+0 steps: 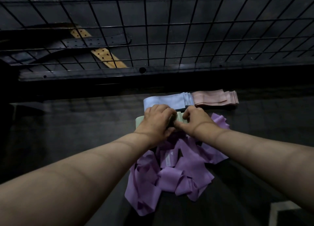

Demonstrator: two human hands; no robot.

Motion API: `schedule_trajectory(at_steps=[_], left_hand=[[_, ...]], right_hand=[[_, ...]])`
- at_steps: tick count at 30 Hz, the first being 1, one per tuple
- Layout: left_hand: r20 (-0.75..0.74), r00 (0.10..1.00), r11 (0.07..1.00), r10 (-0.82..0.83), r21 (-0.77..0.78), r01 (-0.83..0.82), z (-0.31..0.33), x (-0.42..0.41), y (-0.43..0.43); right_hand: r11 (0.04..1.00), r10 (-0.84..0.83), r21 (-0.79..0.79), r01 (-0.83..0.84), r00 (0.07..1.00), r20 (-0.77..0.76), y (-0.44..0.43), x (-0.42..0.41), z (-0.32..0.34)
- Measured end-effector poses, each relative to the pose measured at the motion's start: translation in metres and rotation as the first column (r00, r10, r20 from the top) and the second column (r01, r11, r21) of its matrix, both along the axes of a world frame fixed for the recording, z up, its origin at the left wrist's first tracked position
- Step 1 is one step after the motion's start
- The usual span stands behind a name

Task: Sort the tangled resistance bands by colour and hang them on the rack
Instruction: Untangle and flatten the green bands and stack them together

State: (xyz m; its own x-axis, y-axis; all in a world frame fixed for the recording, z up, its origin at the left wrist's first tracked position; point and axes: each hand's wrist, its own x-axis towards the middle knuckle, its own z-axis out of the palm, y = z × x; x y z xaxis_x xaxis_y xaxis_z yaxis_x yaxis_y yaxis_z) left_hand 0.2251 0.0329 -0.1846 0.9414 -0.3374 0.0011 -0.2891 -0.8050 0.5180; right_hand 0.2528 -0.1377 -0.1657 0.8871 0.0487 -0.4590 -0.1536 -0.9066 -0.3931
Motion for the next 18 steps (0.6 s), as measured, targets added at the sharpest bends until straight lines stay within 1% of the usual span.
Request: schedule_trajectory(at_steps=[3,6,10,12,14,16,18], left_hand=[[0.003,1.0,0.999,-0.001,-0.034,0.001,-0.002,0.002,-0.003],[0.037,0.999,1.0,0.0,-0.026,0.0,-0.006,0.001,-0.001],[0.067,0.998,1.0,-0.016,0.004,0.015,-0.003,-0.001,0.005],[0.101,0.994,0.999,-0.038,0.019,0.036,-0.004,-0.002,0.008],[0.113,0.993,0.999,-0.044,0.022,0.042,-0.007,-0.003,0.009],[0.102,0.994,0.999,-0.032,0.022,0.03,-0.008,-0.004,0.008],[0.101,0.994,0.999,-0.03,0.028,0.027,-0.008,-0.006,0.009]], right_hand=[[0.997,-0.074,0.034,0.074,0.997,-0.004,0.003,0.004,-0.004],[0.975,-0.185,0.126,0.184,0.983,-0.004,-0.001,0.004,-0.001],[0.958,-0.255,0.156,0.242,0.964,0.073,-0.021,0.001,0.004],[0.95,-0.277,0.173,0.26,0.957,0.082,-0.029,0.001,0.001],[0.957,-0.263,0.145,0.253,0.963,0.053,-0.032,0.001,-0.002],[0.969,-0.235,0.082,0.234,0.972,0.008,-0.032,0.0,-0.005],[0.967,-0.239,0.085,0.239,0.971,-0.005,-0.031,0.0,-0.011]])
